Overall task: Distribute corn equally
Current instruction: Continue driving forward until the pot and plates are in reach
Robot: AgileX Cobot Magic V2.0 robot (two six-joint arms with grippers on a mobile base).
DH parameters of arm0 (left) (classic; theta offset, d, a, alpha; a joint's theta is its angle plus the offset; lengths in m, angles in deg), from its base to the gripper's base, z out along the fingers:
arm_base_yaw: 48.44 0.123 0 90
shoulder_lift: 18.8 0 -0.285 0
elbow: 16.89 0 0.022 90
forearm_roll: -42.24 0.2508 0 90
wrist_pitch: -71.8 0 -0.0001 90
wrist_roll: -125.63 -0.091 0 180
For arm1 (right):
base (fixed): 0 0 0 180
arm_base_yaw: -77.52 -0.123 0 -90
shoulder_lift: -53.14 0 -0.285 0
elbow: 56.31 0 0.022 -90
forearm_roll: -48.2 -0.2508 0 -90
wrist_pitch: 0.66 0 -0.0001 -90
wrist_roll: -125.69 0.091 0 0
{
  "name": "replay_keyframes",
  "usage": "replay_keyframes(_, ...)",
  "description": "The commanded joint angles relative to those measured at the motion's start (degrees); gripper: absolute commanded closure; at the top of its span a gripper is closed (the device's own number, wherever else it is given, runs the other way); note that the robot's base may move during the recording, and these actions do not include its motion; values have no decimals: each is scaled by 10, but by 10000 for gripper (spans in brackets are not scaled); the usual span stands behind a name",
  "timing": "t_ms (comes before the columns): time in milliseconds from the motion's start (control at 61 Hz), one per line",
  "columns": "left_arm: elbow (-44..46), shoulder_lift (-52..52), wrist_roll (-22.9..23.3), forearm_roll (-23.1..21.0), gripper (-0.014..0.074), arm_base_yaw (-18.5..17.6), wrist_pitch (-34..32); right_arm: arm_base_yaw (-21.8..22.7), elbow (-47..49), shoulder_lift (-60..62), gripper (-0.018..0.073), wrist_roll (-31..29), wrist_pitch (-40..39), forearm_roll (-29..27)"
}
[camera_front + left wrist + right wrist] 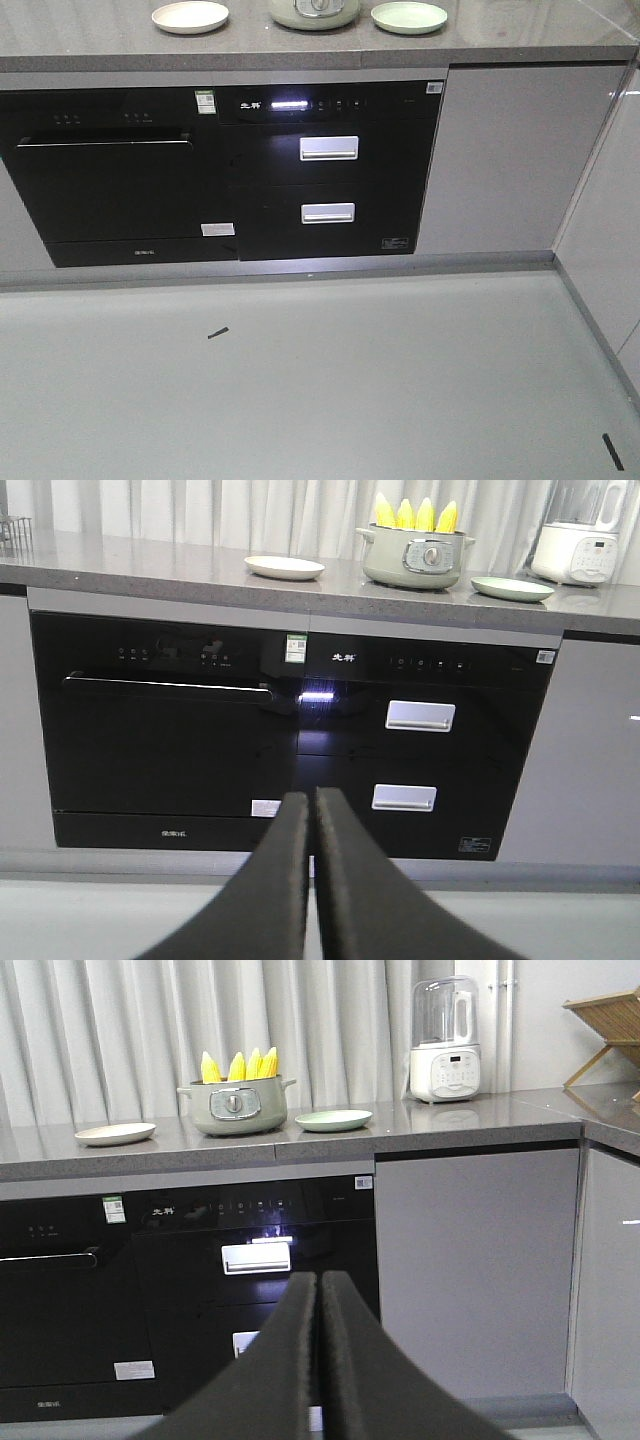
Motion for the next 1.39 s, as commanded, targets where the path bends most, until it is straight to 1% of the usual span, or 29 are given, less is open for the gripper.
replay_keyframes(0,14,2,6,0,603,0,-46,2,-11,3,564,-3,-43,6)
replay_keyframes(1377,14,2,6,0,603,0,-46,2,-11,3,564,-3,-43,6)
